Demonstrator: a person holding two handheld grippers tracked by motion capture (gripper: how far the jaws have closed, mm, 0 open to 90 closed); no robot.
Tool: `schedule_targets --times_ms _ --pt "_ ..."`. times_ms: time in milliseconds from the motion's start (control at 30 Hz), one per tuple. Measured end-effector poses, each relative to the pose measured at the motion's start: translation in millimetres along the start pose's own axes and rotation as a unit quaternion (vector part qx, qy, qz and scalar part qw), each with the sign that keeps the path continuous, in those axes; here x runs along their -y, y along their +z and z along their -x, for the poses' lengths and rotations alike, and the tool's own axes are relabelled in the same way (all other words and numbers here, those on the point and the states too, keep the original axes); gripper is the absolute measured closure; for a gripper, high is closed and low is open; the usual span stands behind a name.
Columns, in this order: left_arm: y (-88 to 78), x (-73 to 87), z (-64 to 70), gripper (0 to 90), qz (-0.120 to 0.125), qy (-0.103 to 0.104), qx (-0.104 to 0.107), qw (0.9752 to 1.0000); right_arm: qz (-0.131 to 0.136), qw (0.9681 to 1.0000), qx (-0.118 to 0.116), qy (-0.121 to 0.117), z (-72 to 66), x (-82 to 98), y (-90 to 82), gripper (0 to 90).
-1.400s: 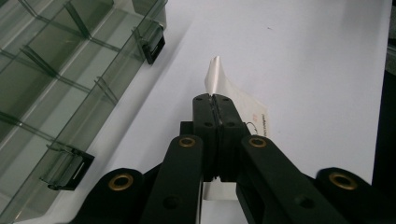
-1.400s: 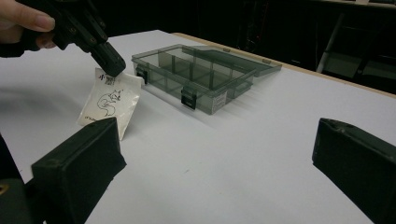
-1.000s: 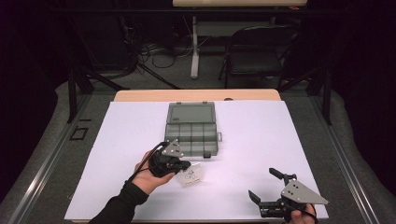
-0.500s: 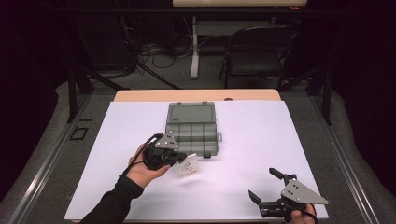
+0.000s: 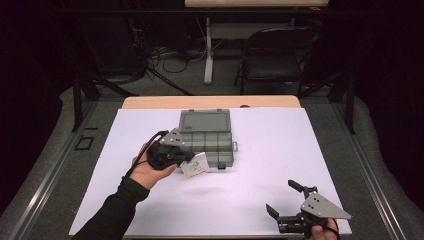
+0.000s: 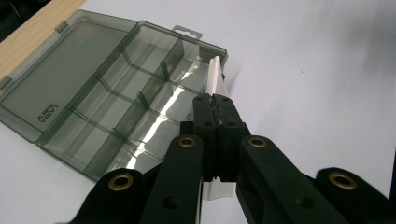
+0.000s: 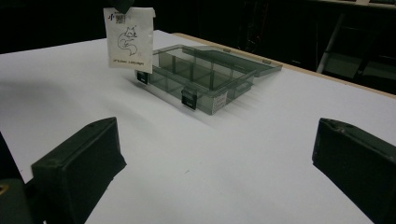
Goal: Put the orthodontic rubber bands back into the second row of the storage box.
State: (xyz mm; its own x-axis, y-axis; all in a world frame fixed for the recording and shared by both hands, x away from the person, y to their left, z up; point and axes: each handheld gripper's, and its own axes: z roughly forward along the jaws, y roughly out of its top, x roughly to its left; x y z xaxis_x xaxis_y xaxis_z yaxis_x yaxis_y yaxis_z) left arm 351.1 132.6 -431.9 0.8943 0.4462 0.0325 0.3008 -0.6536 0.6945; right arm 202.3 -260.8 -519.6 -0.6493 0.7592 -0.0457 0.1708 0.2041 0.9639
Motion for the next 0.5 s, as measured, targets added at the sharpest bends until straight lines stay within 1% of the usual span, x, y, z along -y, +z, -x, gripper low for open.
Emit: schedule_targets --times_ms 167,367,500 --pt "-2.4 -5.5 -7.7 89.8 0.000 -0.002 -0.005 1.0000 0.000 1.0000 0.000 0.000 0.0 0.0 0.1 0.8" --pt "-1.3 -11.7 -17.1 89.8 -0.007 -0.002 -0.012 0.9999 0.000 1.0000 0.000 0.000 0.2 0.1 0.1 0.8" --pt "-0.7 -17.0 -23.8 89.8 -0.004 -0.007 -0.016 0.9998 0.000 1.0000 0.000 0.000 0.2 0.1 0.1 0.8"
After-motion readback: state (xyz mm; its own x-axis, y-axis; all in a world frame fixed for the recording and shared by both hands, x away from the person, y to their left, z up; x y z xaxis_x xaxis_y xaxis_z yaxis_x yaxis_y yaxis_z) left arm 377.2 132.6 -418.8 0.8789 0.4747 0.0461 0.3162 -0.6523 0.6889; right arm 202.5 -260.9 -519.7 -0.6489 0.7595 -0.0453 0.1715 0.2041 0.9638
